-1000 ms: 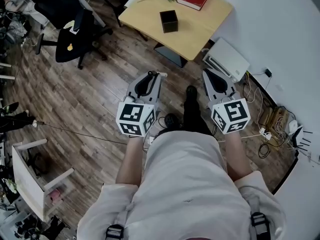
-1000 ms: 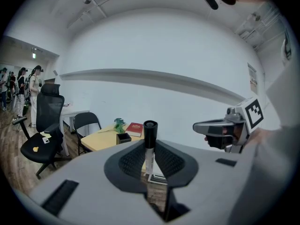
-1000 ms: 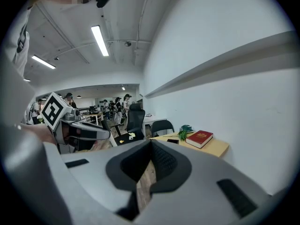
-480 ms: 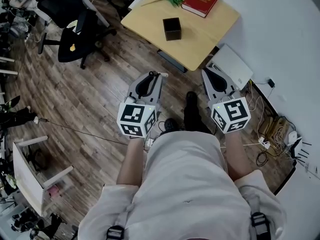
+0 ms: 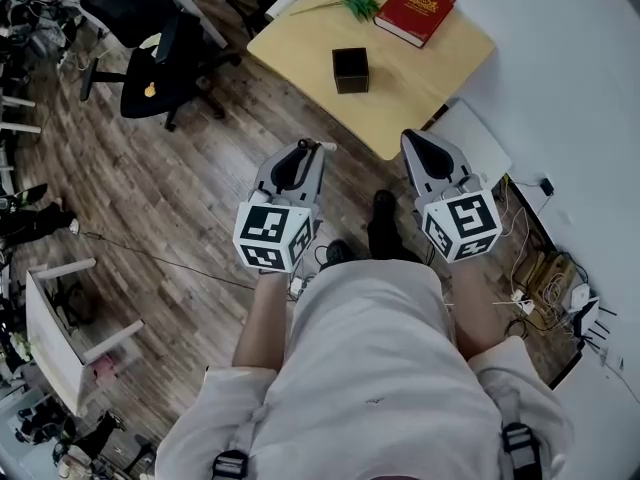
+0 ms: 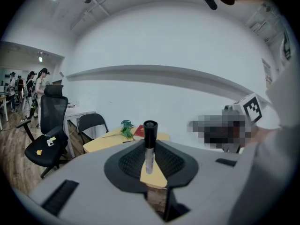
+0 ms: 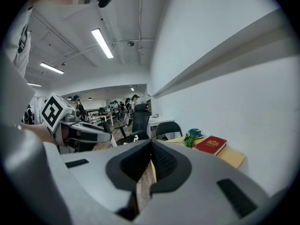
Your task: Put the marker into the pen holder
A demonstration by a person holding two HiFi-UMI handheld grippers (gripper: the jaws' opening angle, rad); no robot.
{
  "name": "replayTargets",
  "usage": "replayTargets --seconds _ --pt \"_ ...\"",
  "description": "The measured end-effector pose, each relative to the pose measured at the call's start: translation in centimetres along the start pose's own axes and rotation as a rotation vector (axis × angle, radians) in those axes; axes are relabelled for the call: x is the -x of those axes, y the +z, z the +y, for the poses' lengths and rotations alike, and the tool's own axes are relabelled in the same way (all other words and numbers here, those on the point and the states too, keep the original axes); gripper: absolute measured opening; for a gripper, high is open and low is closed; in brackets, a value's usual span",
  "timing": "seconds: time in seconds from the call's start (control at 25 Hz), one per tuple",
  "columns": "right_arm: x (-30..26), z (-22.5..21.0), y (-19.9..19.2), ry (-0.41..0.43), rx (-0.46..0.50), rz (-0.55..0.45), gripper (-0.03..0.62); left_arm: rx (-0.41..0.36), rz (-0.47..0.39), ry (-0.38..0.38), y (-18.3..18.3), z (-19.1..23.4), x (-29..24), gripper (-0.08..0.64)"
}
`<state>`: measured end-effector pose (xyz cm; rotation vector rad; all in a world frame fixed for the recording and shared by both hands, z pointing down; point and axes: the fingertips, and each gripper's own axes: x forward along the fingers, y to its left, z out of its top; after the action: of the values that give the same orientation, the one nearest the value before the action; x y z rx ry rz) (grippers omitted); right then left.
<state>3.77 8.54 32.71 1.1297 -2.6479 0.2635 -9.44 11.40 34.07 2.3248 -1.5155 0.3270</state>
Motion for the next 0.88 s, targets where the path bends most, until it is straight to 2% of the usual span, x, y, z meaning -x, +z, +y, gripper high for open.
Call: replayTargets --seconds 0.36,0.88 --pt "-2.8 -3.9 0.6 0.070 0.001 0.014 0.000 0.013 0.020 0.058 1.4 0.4 -4.2 0.060" --pt "-4.9 -9.9 0.3 0.165 -0.012 0.015 0.000 0.021 0.045 0.131 2.1 -1.4 -10.0 0.060"
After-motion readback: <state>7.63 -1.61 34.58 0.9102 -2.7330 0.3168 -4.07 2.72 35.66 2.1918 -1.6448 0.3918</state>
